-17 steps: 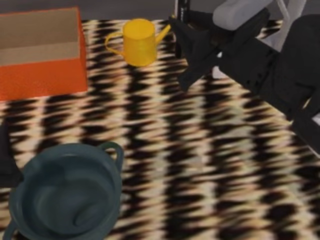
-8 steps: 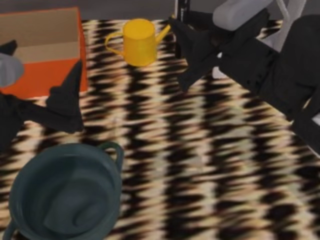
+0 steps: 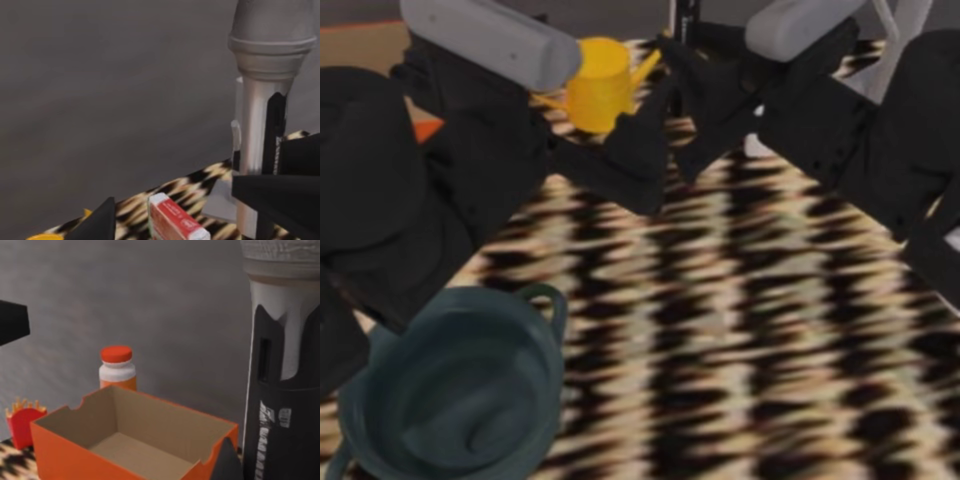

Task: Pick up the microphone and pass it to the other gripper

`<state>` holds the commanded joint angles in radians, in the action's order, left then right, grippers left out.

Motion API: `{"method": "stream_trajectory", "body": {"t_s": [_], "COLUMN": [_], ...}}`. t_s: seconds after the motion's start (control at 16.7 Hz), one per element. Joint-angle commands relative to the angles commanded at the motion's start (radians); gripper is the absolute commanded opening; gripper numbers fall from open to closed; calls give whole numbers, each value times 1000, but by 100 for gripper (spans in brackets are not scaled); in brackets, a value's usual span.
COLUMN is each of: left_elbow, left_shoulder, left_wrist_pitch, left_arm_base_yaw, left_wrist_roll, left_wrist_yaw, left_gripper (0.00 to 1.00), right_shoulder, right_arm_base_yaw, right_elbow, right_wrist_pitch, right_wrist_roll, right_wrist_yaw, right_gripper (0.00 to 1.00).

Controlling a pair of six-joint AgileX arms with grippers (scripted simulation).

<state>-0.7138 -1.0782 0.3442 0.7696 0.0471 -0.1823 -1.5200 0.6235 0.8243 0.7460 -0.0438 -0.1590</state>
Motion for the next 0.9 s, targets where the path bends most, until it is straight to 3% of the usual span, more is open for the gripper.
{"method": "stream_trajectory", "body": {"t_s": [0.48, 0.9], "left_elbow": [-36, -257], "left_shoulder": [-46, -376], "left_wrist_pitch": [15, 116], "left_arm_base_yaw": [0, -38], "left_wrist_roll": [1, 3], "left_wrist_yaw": [6, 49], "left_gripper": [100, 100], "right_shoulder": [0, 0], "right_arm_base_yaw": [0, 0], "right_elbow": [0, 0], "right_wrist_pitch": [0, 0], "right_wrist_roll": [0, 0], "right_wrist_yaw": [0, 0], "right_gripper": [0, 0]}}
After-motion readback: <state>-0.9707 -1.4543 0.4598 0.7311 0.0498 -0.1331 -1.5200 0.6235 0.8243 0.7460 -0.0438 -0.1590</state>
